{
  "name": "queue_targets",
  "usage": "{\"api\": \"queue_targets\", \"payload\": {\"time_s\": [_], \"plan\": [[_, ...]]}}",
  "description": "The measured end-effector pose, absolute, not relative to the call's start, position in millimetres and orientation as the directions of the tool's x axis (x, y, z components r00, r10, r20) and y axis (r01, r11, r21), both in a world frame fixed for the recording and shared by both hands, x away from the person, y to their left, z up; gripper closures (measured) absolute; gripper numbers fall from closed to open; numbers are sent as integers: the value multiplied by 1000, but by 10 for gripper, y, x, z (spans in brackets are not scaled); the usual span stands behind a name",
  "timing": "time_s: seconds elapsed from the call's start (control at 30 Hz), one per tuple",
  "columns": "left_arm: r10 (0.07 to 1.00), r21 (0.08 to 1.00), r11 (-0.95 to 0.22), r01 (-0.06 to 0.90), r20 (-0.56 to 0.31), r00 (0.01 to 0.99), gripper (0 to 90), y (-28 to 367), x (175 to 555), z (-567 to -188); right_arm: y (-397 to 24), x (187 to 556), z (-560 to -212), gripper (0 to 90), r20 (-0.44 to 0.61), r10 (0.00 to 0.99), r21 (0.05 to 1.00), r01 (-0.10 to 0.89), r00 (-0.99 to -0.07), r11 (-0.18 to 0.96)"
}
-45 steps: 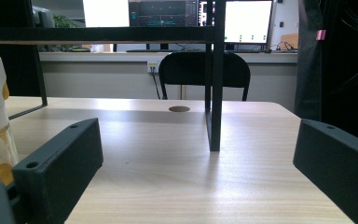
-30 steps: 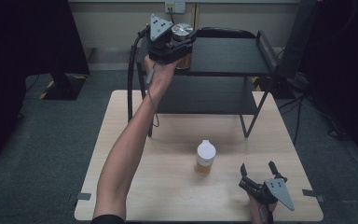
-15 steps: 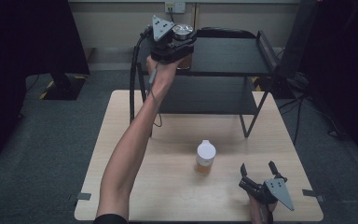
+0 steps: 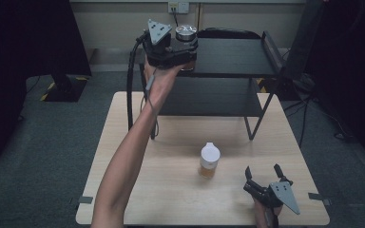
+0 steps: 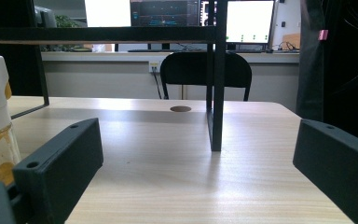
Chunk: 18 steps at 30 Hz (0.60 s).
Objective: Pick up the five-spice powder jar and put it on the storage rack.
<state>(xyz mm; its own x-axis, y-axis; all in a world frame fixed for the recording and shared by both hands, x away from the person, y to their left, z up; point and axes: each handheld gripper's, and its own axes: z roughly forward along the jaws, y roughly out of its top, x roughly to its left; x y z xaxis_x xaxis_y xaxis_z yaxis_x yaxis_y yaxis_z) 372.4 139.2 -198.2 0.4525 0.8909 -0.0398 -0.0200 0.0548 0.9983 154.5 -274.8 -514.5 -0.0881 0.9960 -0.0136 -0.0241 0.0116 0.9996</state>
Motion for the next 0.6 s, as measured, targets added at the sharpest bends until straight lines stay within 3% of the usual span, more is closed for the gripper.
{"api": "queue_targets", "payload": {"time_s": [0.1,0.4,0.6], "plan": [[884,996,92,-15,-75,462,0,1445,3637,-2043,-2747,1545,-5146,0,-13,996,1000,-25,-87,11],[884,995,94,-26,-71,463,0,1573,3311,-2257,-2742,1544,-5147,0,-15,996,1000,-25,-84,13],[906,996,58,-72,-22,424,0,1627,3065,-2402,-2742,1544,-5146,0,-14,996,1000,-25,-84,12]]}}
